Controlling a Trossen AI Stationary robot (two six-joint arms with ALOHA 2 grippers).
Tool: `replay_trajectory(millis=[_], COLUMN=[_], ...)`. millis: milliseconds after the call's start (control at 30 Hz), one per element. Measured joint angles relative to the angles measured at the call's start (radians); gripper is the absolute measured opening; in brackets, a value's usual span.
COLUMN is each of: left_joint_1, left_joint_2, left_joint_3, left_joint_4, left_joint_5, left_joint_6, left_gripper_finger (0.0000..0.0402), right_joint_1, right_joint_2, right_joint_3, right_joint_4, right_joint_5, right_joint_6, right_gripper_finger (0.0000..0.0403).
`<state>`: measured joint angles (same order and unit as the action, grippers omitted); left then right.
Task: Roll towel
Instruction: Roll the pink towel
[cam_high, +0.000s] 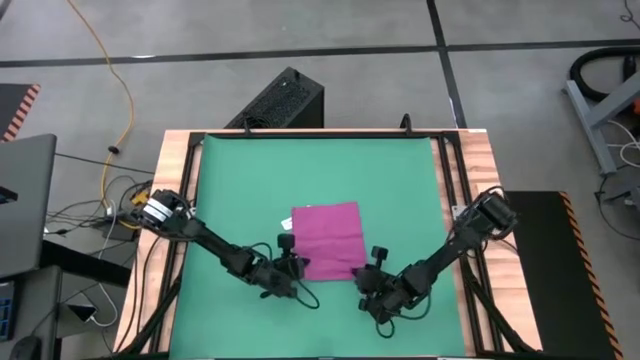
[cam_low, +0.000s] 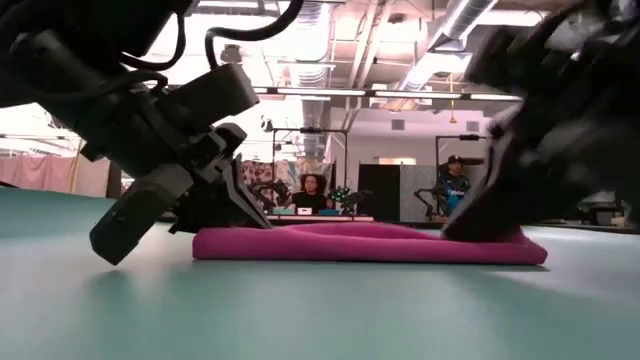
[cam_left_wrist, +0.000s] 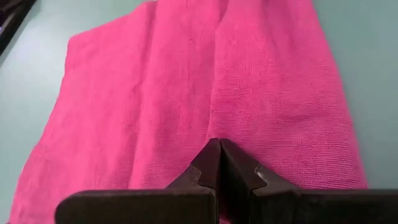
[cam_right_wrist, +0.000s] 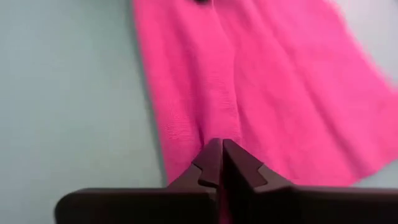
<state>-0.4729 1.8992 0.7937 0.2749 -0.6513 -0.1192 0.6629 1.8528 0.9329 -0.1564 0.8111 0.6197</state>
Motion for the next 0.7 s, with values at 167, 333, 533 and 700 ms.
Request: replay_trajectory(millis=[167,333,533,700], left_joint_1=[-0.024,-0.047,-0.048,-0.043], left_joint_2=[0.0,0.0,0.0,-0.002], left_joint_3=[0.0,0.0,0.0,0.003], left_joint_4=[-0.014,-0.032,-0.074,-0.113], left_joint_5=[0.0,-0.021,-0.033,-0.032], left_joint_6=[-0.007,-0.018,-0.009,-0.015], left_gripper_finger=[0.0,0.0,0.0,0.0], right_joint_1=[0.027,0.076,0.101,0.081], right_joint_2=[-0.11,-0.191,-0.141,-0.031], right_joint_3=[0.009,0.003,-0.048,-0.059], right_joint_4=[-0.072,-0.047,0.11,0.219], right_joint_5=[0.038,0.053,-0.003,-0.003], right_joint_6=[-0.096,-0.214,-0.318,-0.456], right_gripper_finger=[0.0063,0.0091,0.0157,0.0231])
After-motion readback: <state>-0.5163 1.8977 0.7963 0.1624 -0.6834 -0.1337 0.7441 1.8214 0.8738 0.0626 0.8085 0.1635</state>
